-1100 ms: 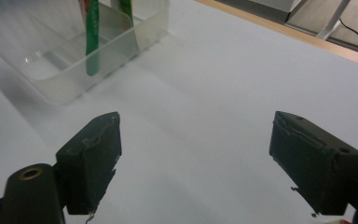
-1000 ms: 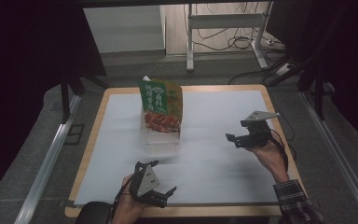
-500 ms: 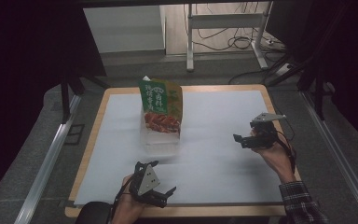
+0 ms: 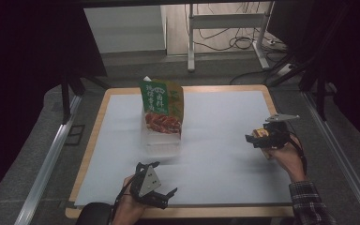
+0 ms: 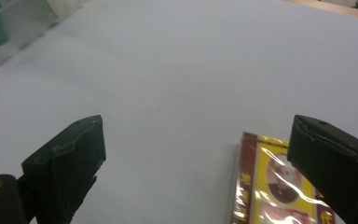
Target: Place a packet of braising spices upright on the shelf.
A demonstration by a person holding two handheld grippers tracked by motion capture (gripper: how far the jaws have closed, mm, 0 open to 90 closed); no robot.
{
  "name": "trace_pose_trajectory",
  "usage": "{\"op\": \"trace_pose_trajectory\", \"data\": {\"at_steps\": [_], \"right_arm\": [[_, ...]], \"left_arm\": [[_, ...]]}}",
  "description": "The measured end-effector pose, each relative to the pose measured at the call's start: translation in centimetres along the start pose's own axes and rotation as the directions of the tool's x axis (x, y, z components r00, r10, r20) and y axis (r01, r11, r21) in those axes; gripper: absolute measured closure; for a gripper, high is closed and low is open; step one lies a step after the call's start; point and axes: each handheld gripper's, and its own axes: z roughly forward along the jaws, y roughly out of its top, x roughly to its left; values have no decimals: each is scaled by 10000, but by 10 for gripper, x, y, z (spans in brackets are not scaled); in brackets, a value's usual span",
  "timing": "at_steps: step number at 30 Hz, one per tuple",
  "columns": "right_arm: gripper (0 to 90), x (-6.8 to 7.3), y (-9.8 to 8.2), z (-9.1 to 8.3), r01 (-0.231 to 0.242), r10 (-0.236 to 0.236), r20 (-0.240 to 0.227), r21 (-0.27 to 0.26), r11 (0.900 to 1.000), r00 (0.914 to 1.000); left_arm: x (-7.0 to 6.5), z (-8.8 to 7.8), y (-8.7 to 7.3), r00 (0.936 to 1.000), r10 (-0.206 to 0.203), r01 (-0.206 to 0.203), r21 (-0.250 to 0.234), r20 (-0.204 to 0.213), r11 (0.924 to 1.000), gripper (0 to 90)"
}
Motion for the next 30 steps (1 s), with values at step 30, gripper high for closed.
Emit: {"op": "trace_pose_trajectory", "data": {"at_steps": [30], "right_arm": [[172, -32, -30, 16, -617, 372, 1821, 1311, 9894, 9826]], "left_arm": [[-1, 1, 0, 9999, 124, -124, 81, -44, 9999, 0]]}}
